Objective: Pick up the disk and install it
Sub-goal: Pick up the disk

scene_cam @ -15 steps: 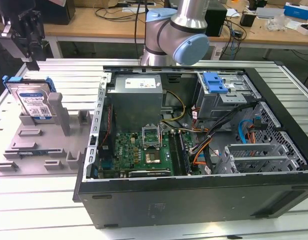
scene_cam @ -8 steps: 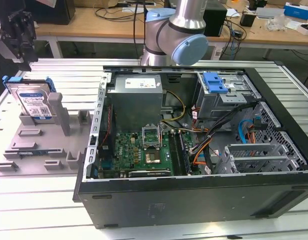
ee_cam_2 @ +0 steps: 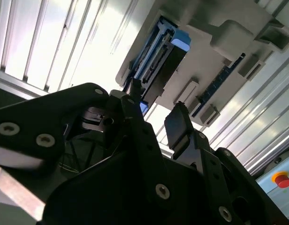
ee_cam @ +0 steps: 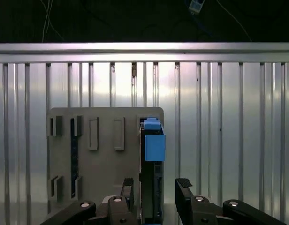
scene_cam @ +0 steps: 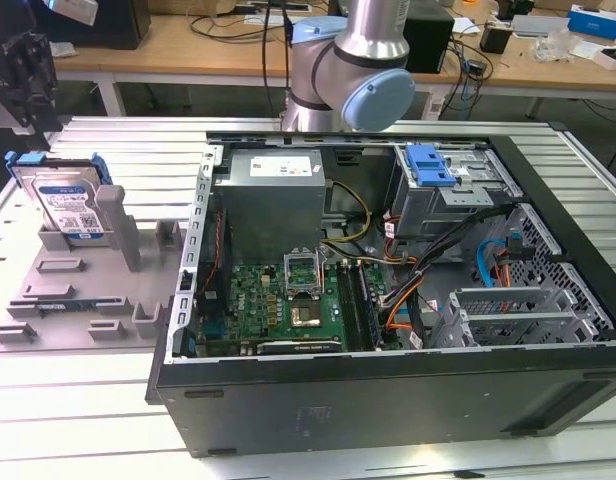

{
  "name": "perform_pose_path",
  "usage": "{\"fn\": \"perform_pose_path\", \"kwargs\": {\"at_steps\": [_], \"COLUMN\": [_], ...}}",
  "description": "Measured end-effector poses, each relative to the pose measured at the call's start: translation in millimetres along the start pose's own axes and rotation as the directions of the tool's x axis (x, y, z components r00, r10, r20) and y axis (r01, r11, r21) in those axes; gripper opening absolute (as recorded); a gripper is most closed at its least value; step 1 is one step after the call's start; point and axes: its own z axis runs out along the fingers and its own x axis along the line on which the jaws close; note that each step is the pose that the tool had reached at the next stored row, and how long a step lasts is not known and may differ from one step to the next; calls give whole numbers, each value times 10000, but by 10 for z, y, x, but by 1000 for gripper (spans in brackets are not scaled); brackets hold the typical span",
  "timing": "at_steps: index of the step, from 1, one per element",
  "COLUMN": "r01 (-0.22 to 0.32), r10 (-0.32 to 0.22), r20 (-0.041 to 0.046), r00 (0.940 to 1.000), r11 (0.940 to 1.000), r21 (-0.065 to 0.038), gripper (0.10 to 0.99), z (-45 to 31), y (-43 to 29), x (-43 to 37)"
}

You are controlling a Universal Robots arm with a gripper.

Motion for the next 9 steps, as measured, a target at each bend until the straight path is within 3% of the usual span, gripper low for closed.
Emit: {"fn": "perform_pose_path", "kwargs": {"at_steps": [5, 9], "r01": [317, 668], "r10": [-317, -668], "r20": [1, 0], "r00": [9995, 9978], "r11": [9995, 9978], "r21": [5, 10], "gripper": [482, 482], "z": [67, 89], "y": [84, 107], "x": [-2, -25]}}
